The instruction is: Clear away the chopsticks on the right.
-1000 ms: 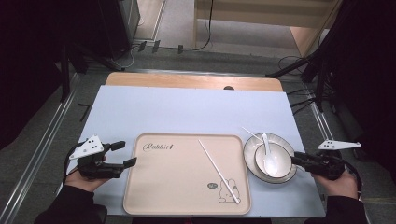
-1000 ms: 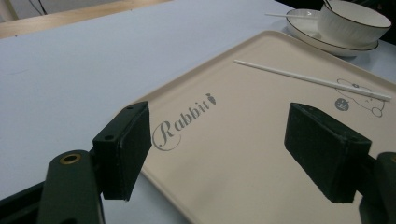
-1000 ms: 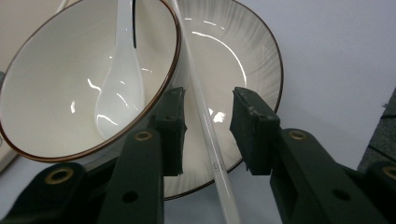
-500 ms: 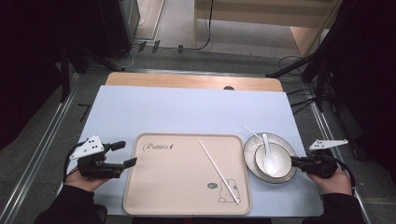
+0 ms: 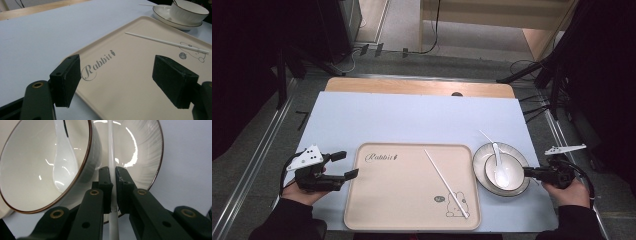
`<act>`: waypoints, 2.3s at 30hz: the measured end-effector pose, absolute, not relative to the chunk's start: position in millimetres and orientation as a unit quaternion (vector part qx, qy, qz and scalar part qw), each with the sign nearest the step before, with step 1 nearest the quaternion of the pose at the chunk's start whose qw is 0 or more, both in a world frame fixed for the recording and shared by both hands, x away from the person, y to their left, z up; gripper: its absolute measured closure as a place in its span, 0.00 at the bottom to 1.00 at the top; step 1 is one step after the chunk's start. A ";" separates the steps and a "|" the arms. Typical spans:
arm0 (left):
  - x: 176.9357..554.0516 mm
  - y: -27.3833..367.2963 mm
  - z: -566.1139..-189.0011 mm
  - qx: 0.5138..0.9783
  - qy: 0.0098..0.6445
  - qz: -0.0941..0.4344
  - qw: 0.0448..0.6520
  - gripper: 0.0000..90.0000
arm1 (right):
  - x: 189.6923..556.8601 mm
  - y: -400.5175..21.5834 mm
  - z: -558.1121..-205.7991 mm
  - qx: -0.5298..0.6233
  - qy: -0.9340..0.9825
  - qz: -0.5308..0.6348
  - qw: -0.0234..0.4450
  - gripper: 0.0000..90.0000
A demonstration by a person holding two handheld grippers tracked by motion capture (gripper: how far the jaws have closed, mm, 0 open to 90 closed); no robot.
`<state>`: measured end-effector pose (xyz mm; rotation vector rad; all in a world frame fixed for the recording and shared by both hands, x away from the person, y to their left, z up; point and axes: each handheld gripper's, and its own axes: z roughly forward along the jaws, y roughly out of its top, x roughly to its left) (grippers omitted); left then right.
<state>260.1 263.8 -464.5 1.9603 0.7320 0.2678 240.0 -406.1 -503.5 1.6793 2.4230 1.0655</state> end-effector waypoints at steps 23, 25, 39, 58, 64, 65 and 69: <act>260.1 264.3 -464.2 0.808 0.303 0.110 0.493 0.26 | 216.9 -399.0 -443.6 0.574 0.701 0.416 0.074 0.95; 260.0 264.4 -464.2 0.808 0.303 0.110 0.492 0.26 | 213.6 -392.8 -437.5 0.572 0.697 0.425 0.079 0.95; 260.5 263.9 -463.8 0.807 0.303 0.110 0.494 0.26 | 205.1 -323.9 -428.4 0.550 0.717 0.419 0.083 0.95; 262.8 262.3 -463.5 0.807 0.298 0.109 0.499 0.26 | 186.8 -263.2 -447.5 0.529 0.752 0.386 0.079 0.94; 263.2 261.8 -463.7 0.807 0.297 0.108 0.499 0.26 | 187.2 -251.8 -456.1 0.527 0.765 0.364 0.070 0.94; 263.3 261.8 -463.7 0.807 0.297 0.108 0.499 0.26 | 187.4 -249.8 -458.0 0.527 0.767 0.360 0.068 0.94; 263.4 261.6 -463.5 0.807 0.296 0.108 0.499 0.26 | 186.8 -240.9 -467.7 0.531 0.772 0.343 0.071 0.94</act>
